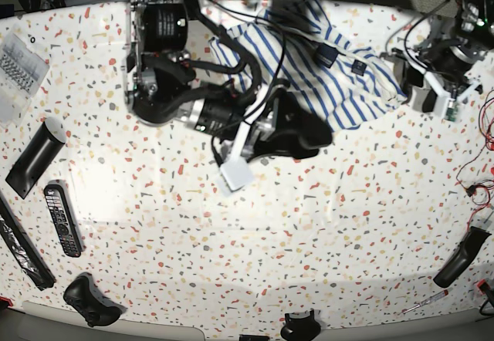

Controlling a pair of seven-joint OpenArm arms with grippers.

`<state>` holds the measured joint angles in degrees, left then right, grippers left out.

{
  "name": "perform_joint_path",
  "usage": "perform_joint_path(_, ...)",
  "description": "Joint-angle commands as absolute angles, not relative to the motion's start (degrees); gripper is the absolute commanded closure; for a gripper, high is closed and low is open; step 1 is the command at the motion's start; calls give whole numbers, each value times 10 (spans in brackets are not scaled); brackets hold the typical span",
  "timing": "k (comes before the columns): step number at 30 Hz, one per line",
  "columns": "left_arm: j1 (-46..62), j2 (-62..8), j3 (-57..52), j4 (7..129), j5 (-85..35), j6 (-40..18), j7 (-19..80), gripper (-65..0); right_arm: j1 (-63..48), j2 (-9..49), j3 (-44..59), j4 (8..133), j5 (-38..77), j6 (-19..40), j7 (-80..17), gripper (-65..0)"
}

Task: Layout the t-shirt on the table in an organized manner, then fold the t-shirt properly

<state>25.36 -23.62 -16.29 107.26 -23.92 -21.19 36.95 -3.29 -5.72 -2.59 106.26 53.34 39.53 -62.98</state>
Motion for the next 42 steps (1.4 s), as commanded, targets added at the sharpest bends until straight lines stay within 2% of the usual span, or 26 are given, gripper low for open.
perform_joint_path(1, 252, -243, -183, 1086, -258, -210, 356, -290, -19, -57, -18, 1074, 534, 400, -622, -202)
perform_joint_path(4, 256, -243, -234, 1098, -316, -214, 369, -290, -8, -34, 2, 1074, 495, 400, -622, -202)
perform_joint_path(10, 276, -243, -294, 1150, -435, -255, 434, -290, -5, 48, 39, 1074, 434, 400, -619, -202)
perform_joint_path(15, 329, -233, -295, 1179, -521, -316, 447, -290, -5, 102, 112, 1074, 437, 400, -617, -202)
perform_joint_path(21, 367, -199, -295, 1179, -664, -400, 554, -290, -9, 145, 175, 1074, 471, 400, -617, -202)
perform_joint_path(24, 370, -183, -289, 1179, -708, -400, 603, -290, -12, 155, 185, 1074, 473, 400, -618, -202)
perform_joint_path(30, 370, -178, -212, 1178, -702, -400, 671, -290, -18, 156, 185, 1074, 499, 400, -621, -202)
perform_joint_path(42, 370, -178, -50, 1178, -564, -343, 582, -290, -18, 156, 185, 1074, 500, 400, -627, -202)
